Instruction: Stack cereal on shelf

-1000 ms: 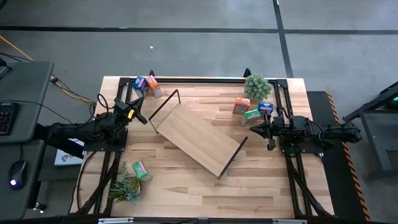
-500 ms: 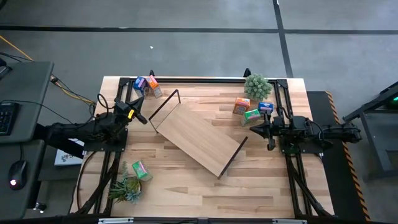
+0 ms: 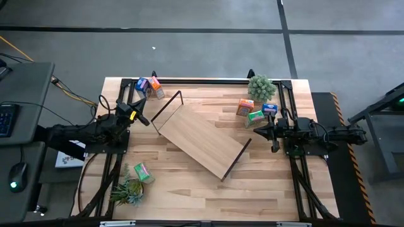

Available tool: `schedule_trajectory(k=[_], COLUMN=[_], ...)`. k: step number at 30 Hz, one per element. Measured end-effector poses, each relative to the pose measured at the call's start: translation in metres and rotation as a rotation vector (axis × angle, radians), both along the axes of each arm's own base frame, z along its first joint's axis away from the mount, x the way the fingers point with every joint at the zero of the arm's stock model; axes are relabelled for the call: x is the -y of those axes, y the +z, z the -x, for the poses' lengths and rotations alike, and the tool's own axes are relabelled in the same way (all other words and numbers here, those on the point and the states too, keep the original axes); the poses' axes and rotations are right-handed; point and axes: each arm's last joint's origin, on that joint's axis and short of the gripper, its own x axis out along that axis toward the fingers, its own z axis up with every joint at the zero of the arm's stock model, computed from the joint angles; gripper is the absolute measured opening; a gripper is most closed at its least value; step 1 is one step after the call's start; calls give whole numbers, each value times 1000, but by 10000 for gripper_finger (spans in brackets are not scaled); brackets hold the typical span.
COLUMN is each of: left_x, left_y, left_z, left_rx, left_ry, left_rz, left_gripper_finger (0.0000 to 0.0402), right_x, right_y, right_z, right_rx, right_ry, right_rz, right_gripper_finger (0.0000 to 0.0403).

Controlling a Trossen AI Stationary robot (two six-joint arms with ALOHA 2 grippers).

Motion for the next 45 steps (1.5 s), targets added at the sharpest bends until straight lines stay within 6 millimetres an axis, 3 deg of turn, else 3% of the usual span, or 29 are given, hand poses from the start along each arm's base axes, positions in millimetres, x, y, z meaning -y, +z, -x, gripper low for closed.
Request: schedule_trajectory(k=[31, 33, 37, 40, 42, 45], left_x=[0, 0, 0, 0, 0, 0], left_y=[0, 0, 0, 0, 0, 0], left_z=[0, 0, 0, 0, 0, 0], left_rx=[0, 0, 0, 0, 0, 0], left_ry=[0, 0, 0, 0, 0, 0], left_rz=[0, 0, 0, 0, 0, 0], left_gripper_finger=[3, 3, 3, 3, 3, 3], right_x=[0, 1, 6, 11, 13, 12], right_y=[1, 10, 52, 72, 81, 100], right_z=[0, 1, 18, 39, 44, 36], right_rx=[7, 106, 590, 907, 948, 817], right_ry=[-4, -43, -141, -253, -289, -251], right_rz=[11, 5, -170, -350, -426, -411], right_gripper_finger=[0, 0, 0, 0, 0, 0])
